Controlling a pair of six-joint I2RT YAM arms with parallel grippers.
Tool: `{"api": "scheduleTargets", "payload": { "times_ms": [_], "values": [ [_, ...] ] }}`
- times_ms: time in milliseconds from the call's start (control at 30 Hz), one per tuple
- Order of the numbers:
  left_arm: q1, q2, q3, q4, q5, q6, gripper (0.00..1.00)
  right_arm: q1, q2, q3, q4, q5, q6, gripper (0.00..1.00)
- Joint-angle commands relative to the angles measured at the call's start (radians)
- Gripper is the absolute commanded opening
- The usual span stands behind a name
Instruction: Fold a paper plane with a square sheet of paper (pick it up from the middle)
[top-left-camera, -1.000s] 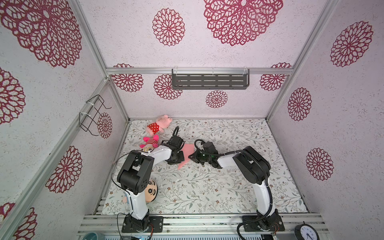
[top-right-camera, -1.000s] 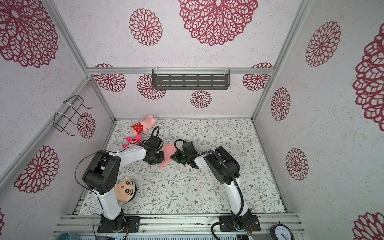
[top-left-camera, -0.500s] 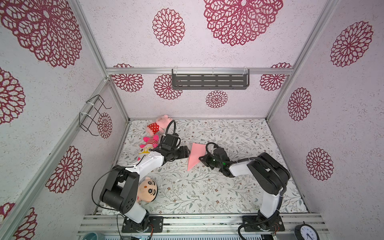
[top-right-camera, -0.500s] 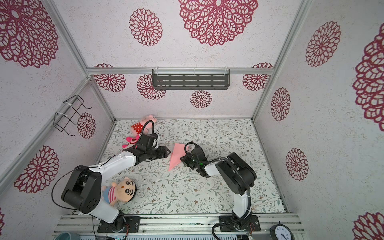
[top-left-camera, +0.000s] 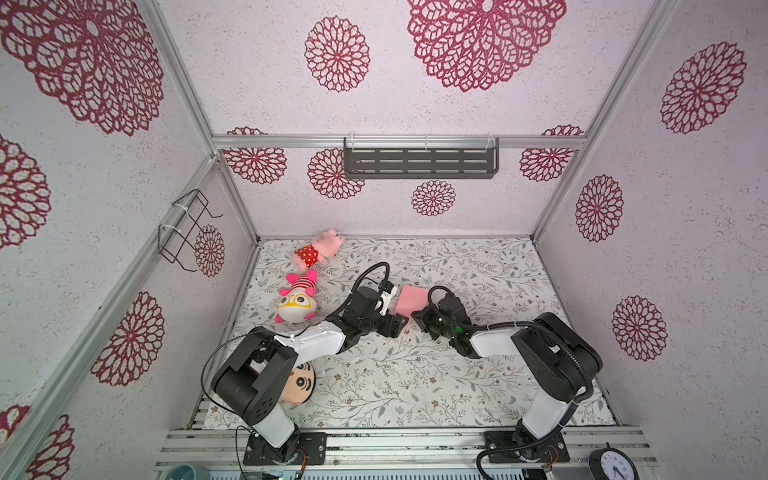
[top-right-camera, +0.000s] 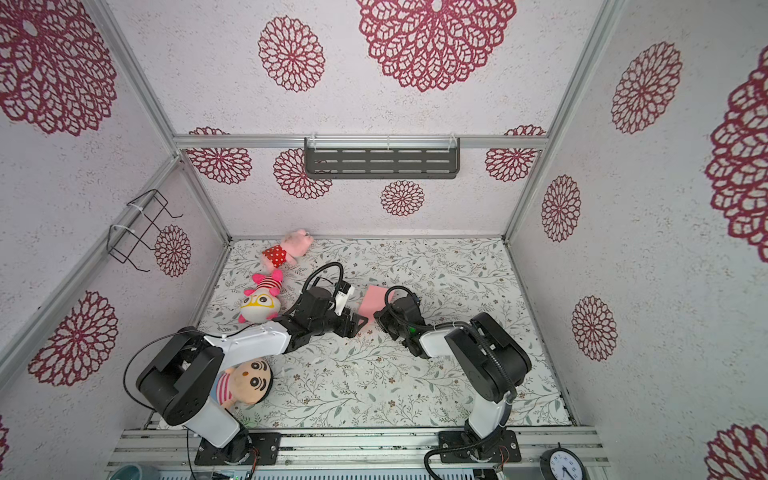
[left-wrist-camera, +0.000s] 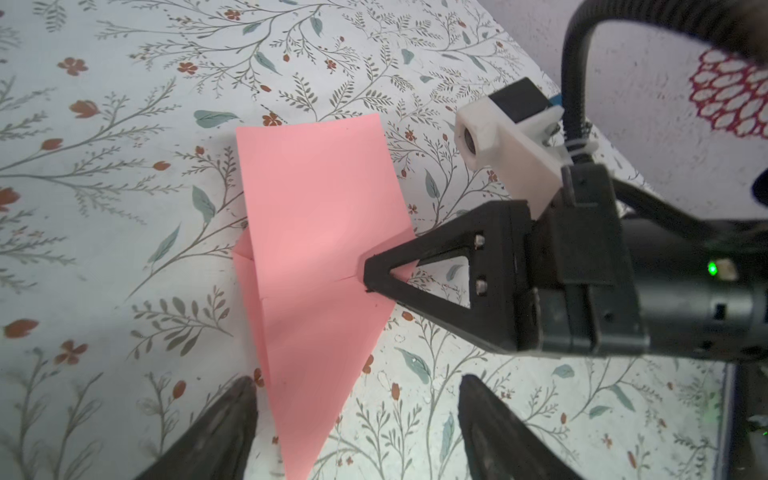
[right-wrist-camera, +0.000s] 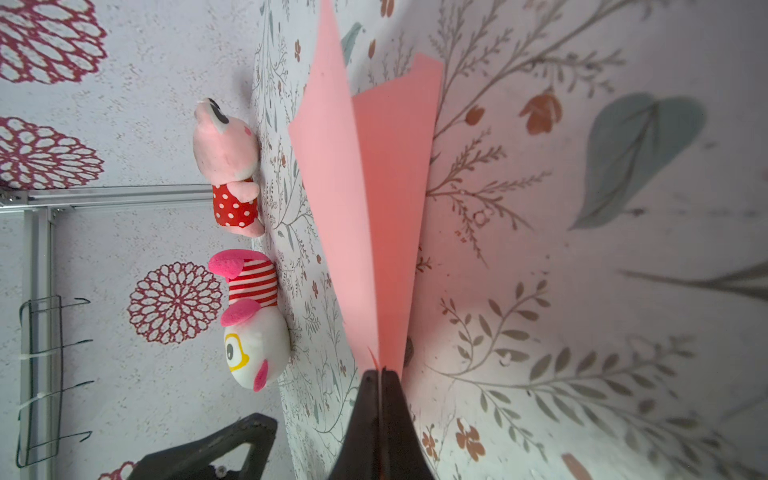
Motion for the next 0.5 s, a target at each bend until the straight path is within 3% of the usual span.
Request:
{"api": "scheduleTargets", "payload": {
  "times_ms": [0, 467],
  "values": [
    [-0.023, 0.055, 0.007, 0.093, -0.021, 0.19, 0.75, -0.01, -0.008, 0.031, 0.002, -0.027, 0.072, 0.0],
    [-0.068, 0.17, -0.012, 0.254, -0.119, 0.389, 0.56, -0.017, 0.0, 0.055, -0.028, -0.096, 0.182, 0.01]
  ]
}}
